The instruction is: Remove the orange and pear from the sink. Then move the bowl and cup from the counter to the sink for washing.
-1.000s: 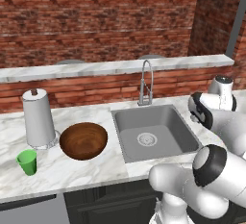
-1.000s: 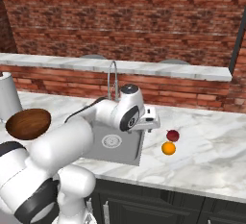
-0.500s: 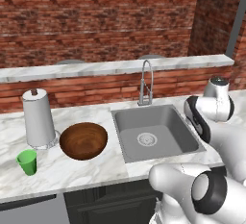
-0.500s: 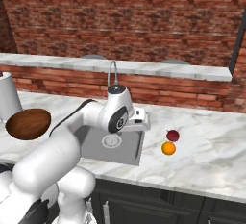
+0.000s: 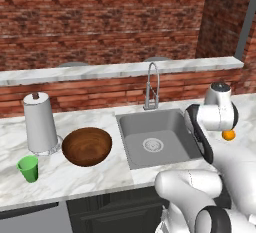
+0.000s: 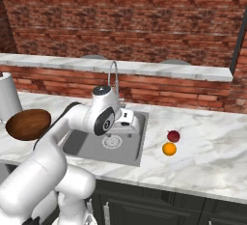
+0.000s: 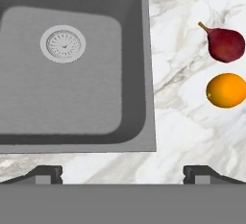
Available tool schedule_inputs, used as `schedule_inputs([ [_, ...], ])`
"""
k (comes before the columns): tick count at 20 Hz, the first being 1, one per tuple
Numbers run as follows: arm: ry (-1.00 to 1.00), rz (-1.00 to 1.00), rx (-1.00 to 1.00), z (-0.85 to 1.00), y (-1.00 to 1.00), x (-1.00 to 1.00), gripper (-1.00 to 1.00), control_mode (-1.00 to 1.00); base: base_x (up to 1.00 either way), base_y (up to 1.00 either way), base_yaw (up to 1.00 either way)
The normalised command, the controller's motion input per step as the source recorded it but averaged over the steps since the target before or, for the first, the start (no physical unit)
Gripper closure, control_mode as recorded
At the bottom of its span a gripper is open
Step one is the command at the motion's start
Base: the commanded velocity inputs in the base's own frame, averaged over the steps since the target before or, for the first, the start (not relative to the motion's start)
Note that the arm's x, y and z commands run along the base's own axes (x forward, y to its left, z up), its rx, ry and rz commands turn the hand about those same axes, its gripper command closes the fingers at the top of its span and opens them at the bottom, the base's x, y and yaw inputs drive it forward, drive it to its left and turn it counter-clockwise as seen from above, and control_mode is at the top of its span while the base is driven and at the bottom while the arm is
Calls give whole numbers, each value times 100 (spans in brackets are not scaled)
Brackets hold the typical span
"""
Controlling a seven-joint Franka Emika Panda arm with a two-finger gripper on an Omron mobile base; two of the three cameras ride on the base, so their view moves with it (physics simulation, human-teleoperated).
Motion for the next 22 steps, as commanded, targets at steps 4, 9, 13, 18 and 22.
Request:
schedule_inputs([
  [4,1,-5,0,7,35,-18,-100,-100,0,0,0],
  [9,0,-4,1,8,33,-16,-100,-100,0,0,0],
  [13,2,-3,0,8,33,-13,-100,-100,0,0,0],
  [18,1,-3,0,6,36,-11,-100,-100,0,0,0],
  [22,0,-3,0,7,41,-7,-100,-100,0,0,0],
])
